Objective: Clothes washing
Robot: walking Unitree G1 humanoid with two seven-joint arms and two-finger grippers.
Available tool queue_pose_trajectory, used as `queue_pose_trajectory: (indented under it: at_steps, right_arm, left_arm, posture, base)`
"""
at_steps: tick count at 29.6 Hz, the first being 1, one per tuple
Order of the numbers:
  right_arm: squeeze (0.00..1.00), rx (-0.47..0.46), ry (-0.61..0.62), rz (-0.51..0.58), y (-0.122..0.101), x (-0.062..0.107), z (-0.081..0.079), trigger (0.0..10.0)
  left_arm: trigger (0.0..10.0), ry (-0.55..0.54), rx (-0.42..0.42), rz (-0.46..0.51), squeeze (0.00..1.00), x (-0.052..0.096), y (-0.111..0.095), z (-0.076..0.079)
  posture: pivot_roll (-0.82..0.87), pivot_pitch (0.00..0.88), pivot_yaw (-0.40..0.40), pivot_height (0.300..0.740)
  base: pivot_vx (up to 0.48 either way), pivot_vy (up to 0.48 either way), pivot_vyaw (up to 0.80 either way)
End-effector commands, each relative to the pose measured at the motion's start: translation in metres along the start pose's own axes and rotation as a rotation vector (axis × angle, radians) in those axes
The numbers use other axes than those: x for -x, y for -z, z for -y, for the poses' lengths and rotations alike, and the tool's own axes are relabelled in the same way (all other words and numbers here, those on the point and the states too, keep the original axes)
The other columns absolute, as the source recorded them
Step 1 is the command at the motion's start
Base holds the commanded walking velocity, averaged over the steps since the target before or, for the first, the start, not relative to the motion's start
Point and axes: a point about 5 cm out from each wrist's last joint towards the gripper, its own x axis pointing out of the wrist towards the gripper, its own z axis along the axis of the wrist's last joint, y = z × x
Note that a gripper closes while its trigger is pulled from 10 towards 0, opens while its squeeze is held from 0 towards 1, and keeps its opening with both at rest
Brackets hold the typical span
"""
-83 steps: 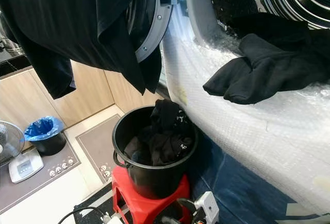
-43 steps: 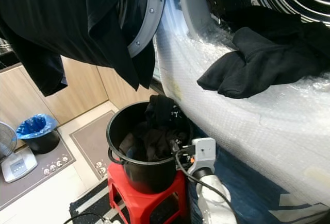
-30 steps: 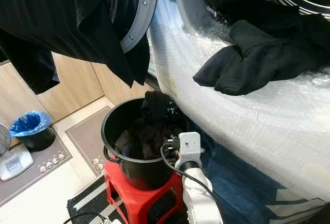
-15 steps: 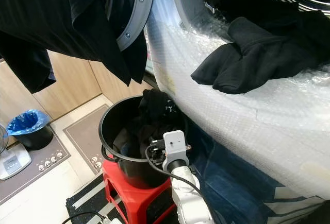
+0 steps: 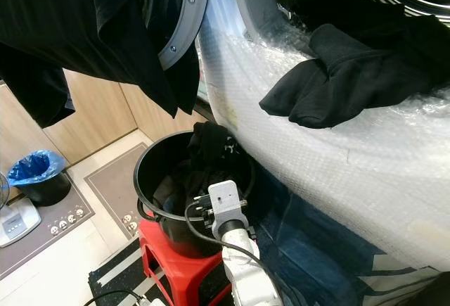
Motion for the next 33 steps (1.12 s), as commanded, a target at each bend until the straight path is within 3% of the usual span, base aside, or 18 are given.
queue_pose_trajectory:
  at_steps: [1,20,23,33]
  right_arm:
    - [0.00,-0.005,-0.032,0.018,-0.005,-0.001,-0.017,0.0]
    - [0.00,0.030,0.030,-0.014,-0.004,-0.006,-0.019,0.0]
    - [0.00,0.079,0.040,-0.103,0.005,-0.008,-0.018,0.0]
    - [0.00,0.091,0.034,-0.113,0.001,-0.010,-0.017,0.0]
  left_arm:
    - [10.0,0.028,0.016,-0.075,0.00,0.004,0.021,0.009]
    - [10.0,0.026,0.016,-0.075,0.00,0.004,0.020,0.008]
    - [10.0,0.022,0.019,-0.073,0.00,0.004,0.019,0.007]
    - [10.0,0.020,0.017,-0.074,0.00,0.004,0.020,0.006]
  posture:
    - [-0.02,0.111,0.040,0.740]
    - [-0.02,0.114,0.044,0.740]
    - [-0.02,0.114,0.044,0.740]
    - [-0.02,0.114,0.046,0.740]
  base:
    - [0.000,0.000,0.00]
    - [0.000,0.000,0.00]
    - [0.000,0.000,0.00]
    - [0.000,0.000,0.00]
